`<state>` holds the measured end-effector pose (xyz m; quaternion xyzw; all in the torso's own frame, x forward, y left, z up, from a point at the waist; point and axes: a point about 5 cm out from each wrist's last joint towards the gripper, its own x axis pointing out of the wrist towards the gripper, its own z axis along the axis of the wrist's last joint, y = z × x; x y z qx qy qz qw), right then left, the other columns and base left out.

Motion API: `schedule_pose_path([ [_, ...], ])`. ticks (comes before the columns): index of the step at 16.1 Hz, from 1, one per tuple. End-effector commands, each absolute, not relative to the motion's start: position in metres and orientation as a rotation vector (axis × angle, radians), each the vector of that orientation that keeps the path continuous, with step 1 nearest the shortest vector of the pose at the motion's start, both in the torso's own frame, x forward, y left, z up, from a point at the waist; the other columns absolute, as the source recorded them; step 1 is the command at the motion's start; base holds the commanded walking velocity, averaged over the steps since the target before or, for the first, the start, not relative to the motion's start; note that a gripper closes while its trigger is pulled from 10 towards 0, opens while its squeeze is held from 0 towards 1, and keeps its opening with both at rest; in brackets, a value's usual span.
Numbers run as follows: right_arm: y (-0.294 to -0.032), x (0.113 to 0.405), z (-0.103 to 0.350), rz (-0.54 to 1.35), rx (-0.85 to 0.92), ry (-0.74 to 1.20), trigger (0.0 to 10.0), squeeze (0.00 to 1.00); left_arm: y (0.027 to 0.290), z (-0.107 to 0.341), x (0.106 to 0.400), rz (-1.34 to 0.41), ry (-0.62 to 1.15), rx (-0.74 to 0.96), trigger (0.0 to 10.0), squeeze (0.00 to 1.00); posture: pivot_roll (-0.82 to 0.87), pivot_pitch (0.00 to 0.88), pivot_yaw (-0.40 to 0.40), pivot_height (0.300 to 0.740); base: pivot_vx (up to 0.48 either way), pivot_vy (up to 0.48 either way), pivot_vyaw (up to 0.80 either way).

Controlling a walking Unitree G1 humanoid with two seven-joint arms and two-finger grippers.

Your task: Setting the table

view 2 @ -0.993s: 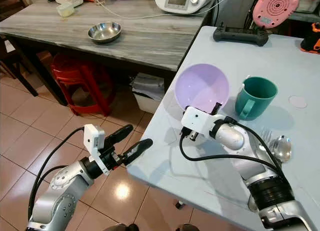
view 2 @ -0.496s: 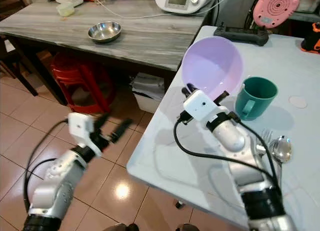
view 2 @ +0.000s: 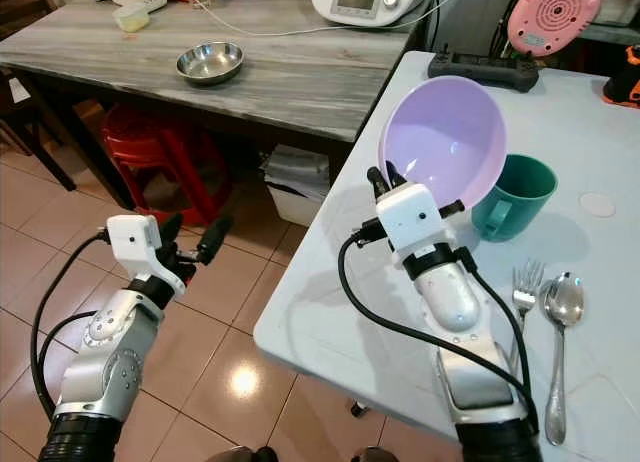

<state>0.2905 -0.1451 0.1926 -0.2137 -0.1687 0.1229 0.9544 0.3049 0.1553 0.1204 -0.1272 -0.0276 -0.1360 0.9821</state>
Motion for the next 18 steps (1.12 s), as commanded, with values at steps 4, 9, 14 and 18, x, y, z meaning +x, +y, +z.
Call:
schedule_pose_path([
  [4, -0.136, 0.284, 0.196, 0.266, -0.410, -0.361, 10.0, 0.00, 0.158, 0.118, 0.307, -0.249, -0.059, -0.252, 10.0, 0.00, -0.10, 0.122, 0.082, 0.740, 0.000, 0.293, -0.74],
  [9, -0.133, 0.284, 0.197, 0.274, -0.411, -0.365, 10.0, 0.00, 0.158, 0.117, 0.308, -0.246, -0.064, -0.246, 10.0, 0.00, -0.10, 0.120, 0.083, 0.740, 0.000, 0.376, -0.80],
  [14, -0.130, 0.283, 0.198, 0.276, -0.407, -0.370, 10.0, 0.00, 0.159, 0.116, 0.309, -0.241, -0.064, -0.242, 10.0, 0.00, -0.11, 0.123, 0.088, 0.740, 0.000, 0.385, -0.80],
  [18, -0.131, 0.282, 0.199, 0.280, -0.405, -0.377, 10.0, 0.00, 0.160, 0.117, 0.310, -0.226, -0.070, -0.235, 10.0, 0.00, -0.11, 0.124, 0.090, 0.740, 0.000, 0.385, -0.40],
])
